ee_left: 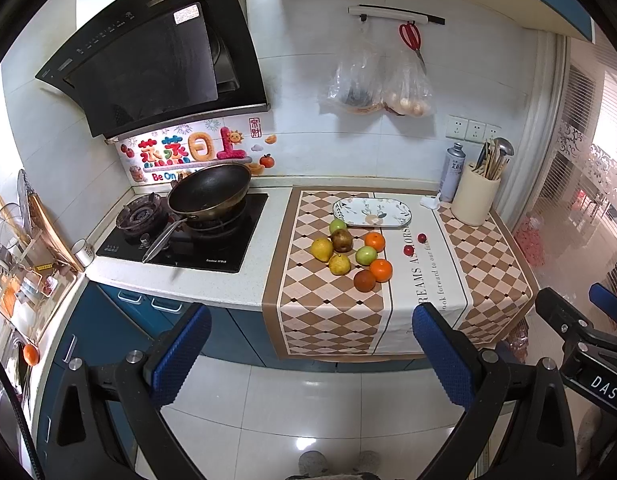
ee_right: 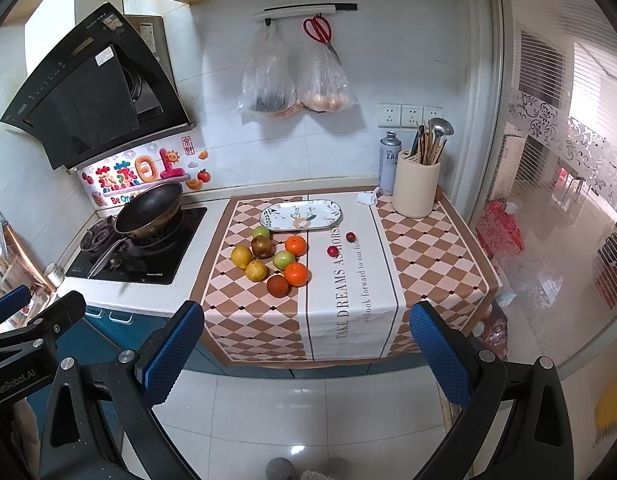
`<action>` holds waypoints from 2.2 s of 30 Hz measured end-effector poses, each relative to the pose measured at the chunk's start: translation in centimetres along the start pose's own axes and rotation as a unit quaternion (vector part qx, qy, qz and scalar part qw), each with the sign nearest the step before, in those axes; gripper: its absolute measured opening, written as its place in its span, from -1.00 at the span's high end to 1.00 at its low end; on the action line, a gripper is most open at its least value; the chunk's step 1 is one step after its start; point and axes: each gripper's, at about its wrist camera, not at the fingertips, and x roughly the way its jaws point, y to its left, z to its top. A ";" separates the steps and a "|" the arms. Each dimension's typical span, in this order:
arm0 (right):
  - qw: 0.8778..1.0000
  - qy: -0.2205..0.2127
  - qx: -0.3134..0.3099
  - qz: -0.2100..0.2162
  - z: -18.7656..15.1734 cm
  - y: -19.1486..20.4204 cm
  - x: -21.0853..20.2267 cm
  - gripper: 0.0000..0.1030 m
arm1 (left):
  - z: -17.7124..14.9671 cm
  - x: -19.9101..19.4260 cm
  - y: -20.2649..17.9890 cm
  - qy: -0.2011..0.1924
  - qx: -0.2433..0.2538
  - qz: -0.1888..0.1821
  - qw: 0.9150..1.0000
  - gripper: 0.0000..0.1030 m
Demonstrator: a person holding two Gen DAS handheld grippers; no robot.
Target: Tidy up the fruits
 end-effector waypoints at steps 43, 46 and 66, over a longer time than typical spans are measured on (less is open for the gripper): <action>1.000 -0.001 -0.001 0.003 -0.4 -0.4 1.0 -1.00 | 0.5 0.7 -0.4 -0.004 0.001 0.003 1.000 -1.00; 1.000 -0.001 -0.001 0.005 -0.5 -0.3 1.0 -1.00 | 0.5 0.7 -0.4 -0.004 0.001 0.003 1.000 -1.00; 1.000 -0.005 0.007 0.000 -0.2 0.0 0.8 -1.00 | 0.8 0.6 -0.2 -0.006 0.003 0.003 1.000 -1.00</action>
